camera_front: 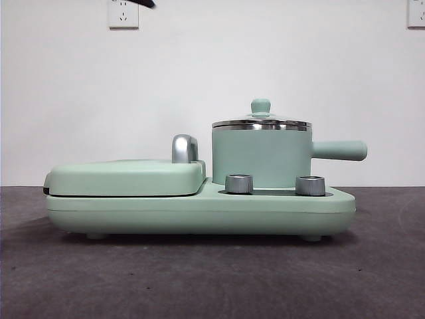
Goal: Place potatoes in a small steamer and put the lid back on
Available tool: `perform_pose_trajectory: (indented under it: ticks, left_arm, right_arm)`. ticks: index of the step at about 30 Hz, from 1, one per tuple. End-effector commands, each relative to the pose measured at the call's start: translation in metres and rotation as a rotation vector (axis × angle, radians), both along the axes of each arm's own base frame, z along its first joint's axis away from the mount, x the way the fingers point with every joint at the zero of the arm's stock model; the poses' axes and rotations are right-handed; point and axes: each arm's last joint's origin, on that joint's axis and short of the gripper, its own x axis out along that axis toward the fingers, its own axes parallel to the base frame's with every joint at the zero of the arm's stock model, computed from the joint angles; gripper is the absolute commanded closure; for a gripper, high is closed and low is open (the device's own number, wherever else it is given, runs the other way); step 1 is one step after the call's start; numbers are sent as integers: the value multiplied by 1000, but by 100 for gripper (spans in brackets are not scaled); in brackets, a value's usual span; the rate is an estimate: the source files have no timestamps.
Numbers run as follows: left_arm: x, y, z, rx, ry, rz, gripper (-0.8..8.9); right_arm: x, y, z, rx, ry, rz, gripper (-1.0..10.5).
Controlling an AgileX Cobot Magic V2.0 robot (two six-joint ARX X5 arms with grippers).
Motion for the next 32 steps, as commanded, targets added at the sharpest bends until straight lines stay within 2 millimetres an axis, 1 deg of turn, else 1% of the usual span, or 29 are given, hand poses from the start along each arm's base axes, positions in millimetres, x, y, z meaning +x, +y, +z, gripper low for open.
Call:
perform_pose_trajectory:
  ticks: [1,5,10,13,16,21,26,29,32]
  left_arm:
    - [-9,8,9,18,-32,-15,560]
    - [-30,26,10,6,-49,14,564]
    - [-62,46,-5,-9,-38,58,564]
    - [-82,55,-19,-30,-22,82,564]
    - [-103,64,-37,-56,2,106,564]
    - [-136,74,-74,-120,78,142,564]
    - [-162,80,-108,-177,130,175,565]
    - [-172,83,-119,-203,137,189,565]
    - [-180,86,-123,-192,142,222,564]
  right_arm:
    - [0,1,2,15,0,0,630]
    - [0,1,2,17,1,-1,630]
    - [0,1,2,17,1,-2,630]
    - [0,1,2,17,1,-2,630]
    - [1,1,2,17,0,-1,630]
    - [1,1,2,17,0,-1,630]
    - [1,1,2,17,0,-1,630]
    - [1,1,2,17,0,-1,630]
    - [1,1,2,17,0,-1,630]
